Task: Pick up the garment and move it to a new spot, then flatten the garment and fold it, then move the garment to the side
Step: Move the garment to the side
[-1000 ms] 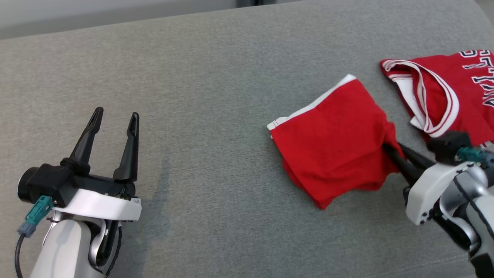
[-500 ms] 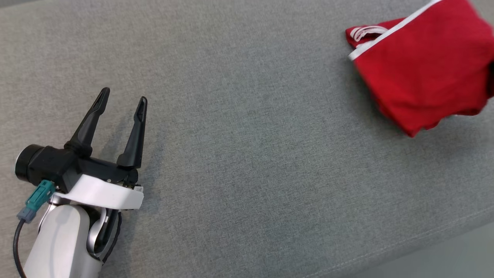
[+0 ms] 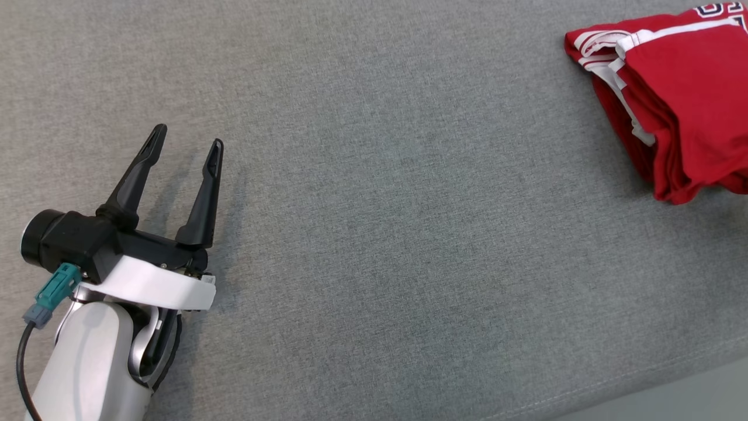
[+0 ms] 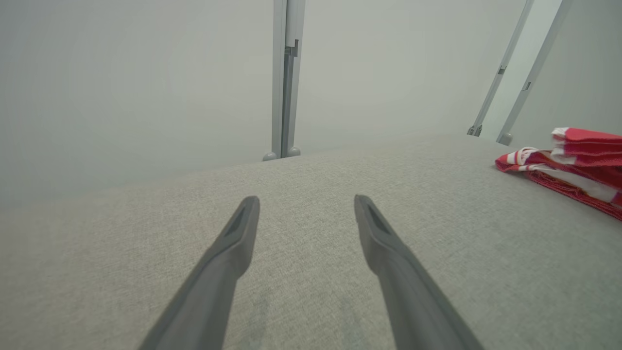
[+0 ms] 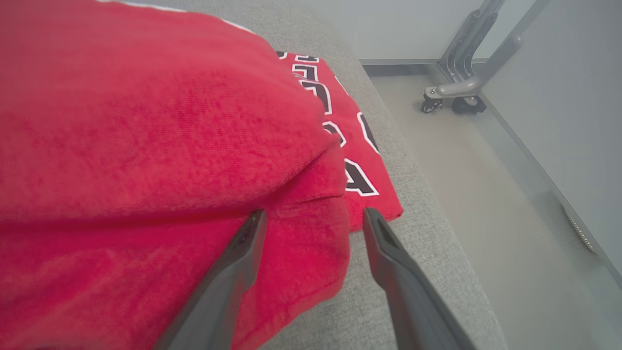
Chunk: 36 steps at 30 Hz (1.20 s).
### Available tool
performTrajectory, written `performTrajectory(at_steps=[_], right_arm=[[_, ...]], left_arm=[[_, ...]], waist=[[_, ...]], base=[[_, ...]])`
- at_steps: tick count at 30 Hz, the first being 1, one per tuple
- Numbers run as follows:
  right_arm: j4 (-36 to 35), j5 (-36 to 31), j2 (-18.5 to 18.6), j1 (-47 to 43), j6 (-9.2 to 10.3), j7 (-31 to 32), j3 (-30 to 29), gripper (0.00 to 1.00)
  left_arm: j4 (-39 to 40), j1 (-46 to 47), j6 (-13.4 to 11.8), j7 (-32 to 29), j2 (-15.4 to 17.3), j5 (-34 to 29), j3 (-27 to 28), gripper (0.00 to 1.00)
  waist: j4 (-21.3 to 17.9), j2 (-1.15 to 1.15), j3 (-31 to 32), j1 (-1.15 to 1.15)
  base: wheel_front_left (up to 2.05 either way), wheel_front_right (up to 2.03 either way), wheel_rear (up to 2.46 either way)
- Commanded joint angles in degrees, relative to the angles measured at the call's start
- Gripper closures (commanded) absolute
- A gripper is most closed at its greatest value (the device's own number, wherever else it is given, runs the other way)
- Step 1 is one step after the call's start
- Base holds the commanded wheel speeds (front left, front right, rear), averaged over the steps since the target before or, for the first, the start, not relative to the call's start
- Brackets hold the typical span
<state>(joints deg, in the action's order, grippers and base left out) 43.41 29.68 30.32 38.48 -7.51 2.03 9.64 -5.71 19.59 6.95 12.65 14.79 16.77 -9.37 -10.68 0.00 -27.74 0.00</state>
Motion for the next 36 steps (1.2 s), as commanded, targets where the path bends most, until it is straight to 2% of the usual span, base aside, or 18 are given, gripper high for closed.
performTrajectory(at_steps=[1, 7, 11, 14, 19, 26, 31, 36], right_arm=[[0.5, 0.2, 0.3, -0.1, 0.04, -0.8, -0.6, 0.00], [0.0, 1.9, -0.4, -3.4, 0.04, -5.8, -2.4, 0.00], [-5.1, 1.6, 0.0, -7.7, 0.04, -10.6, -3.8, 0.00], [-10.7, 0.0, -1.1, -11.6, 0.04, -13.6, -6.0, 0.00], [-21.5, -5.0, -6.6, -17.8, 0.03, -15.6, -10.5, 0.00], [-34.4, -12.2, -16.8, -24.8, 0.03, -14.5, -12.5, 0.00], [-39.1, -15.3, -21.5, -29.4, 0.03, -13.2, -11.0, 0.00], [-40.4, -16.4, -23.3, -32.4, 0.03, -12.5, -10.5, 0.00]], left_arm=[[-0.2, 0.1, -0.2, 0.4, 0.0, 0.3, 0.1, 0.00], [-1.6, -2.1, -1.0, 1.0, -0.5, 1.0, 0.5, 0.00], [-2.3, -4.3, -1.9, 1.5, -1.1, 1.7, 1.2, 0.00], [-2.5, -6.2, -2.8, 1.7, -1.5, 2.5, 2.2, 0.00], [-2.0, -9.2, -4.3, 1.9, -1.8, 3.3, 3.7, 0.00], [-2.2, -11.5, -5.5, 2.0, -1.1, 4.2, 5.2, 0.00], [-2.2, -14.0, -6.3, 2.1, -1.0, 4.8, 6.1, 0.00], [-2.3, -16.4, -6.7, 1.8, -0.6, 4.6, 5.9, 0.00]], waist=[[0.3, 0.00, 0.8, 0.00], [1.1, 0.00, 5.0, 0.00], [2.0, 0.00, 9.0, 0.00], [3.1, 0.00, 11.7, 0.00], [5.4, 0.00, 15.5, 0.00], [10.0, 0.00, 18.8, 0.00], [12.8, 0.00, 21.5, 0.00], [14.2, 0.00, 23.9, 0.00]], base=[[0.00, 0.00, 0.00], [0.00, 0.00, 0.00], [0.00, 0.00, 0.00], [0.00, 0.00, 0.00], [0.00, 0.00, 0.00], [0.00, 0.00, 0.00], [0.00, 0.00, 0.00], [0.00, 0.00, 0.00]])
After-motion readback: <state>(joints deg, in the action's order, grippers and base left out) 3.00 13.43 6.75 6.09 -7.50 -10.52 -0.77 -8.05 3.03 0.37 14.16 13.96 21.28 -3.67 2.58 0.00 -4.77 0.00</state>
